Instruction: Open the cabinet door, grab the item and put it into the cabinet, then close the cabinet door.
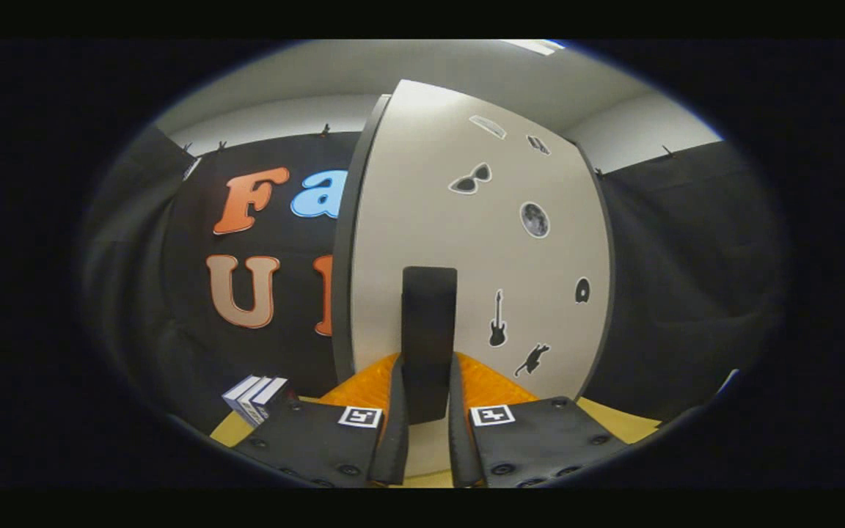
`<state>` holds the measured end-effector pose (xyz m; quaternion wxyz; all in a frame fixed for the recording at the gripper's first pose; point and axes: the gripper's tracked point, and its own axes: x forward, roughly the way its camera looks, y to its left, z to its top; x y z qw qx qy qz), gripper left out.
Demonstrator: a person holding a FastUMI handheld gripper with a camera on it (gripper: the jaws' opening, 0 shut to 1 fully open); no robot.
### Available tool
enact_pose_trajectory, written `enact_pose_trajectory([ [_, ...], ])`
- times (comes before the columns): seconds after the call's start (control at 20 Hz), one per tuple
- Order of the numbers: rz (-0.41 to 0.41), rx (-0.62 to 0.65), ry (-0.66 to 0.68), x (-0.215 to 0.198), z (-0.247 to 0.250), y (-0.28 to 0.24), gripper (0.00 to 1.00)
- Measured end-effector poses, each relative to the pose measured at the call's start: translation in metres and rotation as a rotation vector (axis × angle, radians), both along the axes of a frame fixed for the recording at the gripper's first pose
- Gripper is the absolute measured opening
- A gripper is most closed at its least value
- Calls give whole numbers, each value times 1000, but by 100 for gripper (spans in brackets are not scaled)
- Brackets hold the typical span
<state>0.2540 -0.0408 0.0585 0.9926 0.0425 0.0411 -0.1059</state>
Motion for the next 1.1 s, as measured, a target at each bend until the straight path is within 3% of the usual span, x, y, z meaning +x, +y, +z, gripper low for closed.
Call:
enact_pose_trajectory([
  [0.2,-50,-36,10,-63,0,-25,29],
  [0.5,-51,-20,30,-91,2,-44,25],
  [0.7,-68,-95,48,-125,0,-65,23],
  [1.1,-52,-117,40,-170,2,-107,18],
])
